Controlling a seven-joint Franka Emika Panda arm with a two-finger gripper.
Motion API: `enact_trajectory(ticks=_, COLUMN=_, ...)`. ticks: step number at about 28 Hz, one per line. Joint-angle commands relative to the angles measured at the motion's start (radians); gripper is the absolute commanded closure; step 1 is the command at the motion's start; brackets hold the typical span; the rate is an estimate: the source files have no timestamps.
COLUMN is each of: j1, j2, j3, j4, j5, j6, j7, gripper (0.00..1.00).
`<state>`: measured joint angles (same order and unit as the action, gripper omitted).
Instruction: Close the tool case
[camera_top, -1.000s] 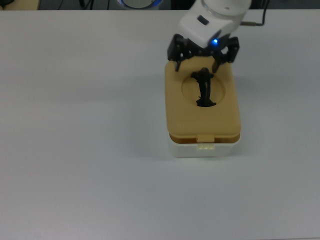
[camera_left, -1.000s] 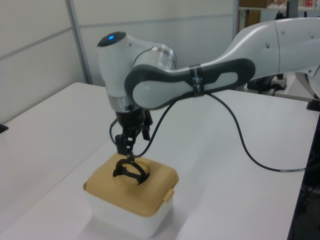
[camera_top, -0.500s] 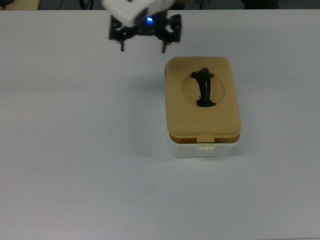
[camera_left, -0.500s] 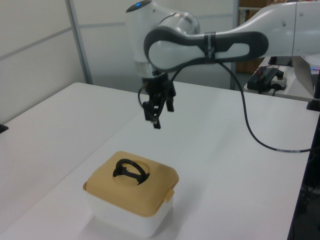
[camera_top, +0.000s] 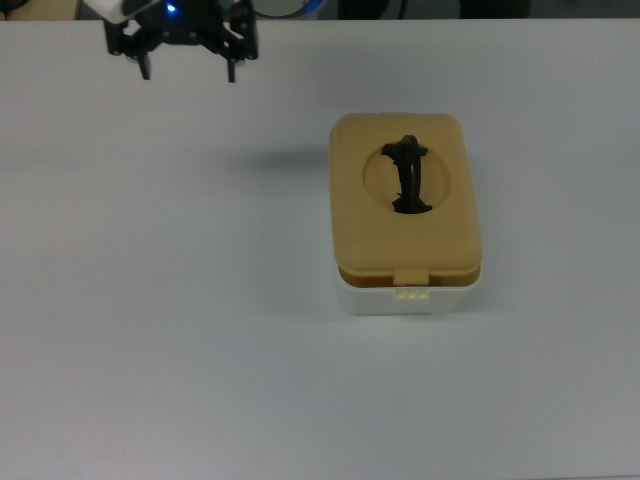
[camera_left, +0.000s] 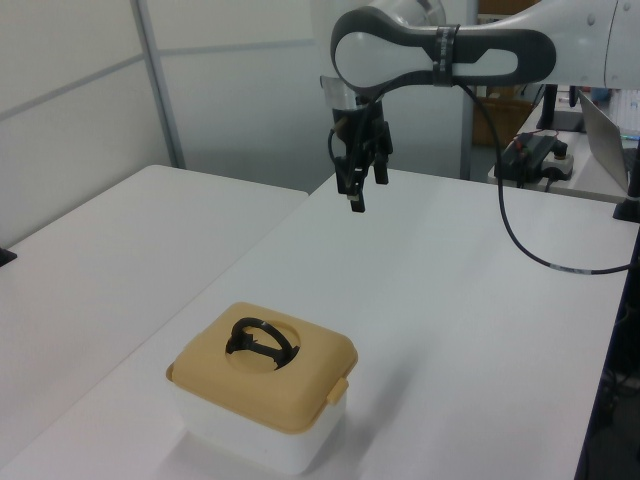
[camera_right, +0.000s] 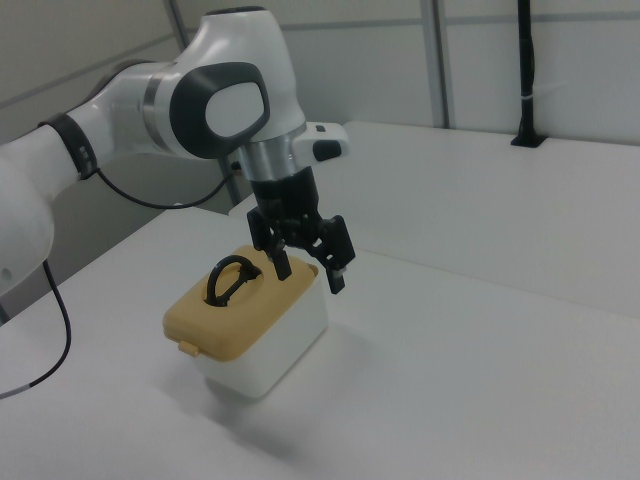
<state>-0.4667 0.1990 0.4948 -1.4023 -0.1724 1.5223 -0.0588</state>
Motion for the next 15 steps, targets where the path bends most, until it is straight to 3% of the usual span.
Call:
enact_trajectory(ticks=1, j1=-0.026, j2=-0.021, j3=0.001, j4=-0.009, j5=0.025, j6=-0.022, j7=-0.035, gripper=0.0)
enact_trajectory(ticks=15, j1=-0.046, j2=-0.02, j3=-0.002, j4=-0.009, j5=0.024, j6=-0.016, j7=-0.036, gripper=0.0)
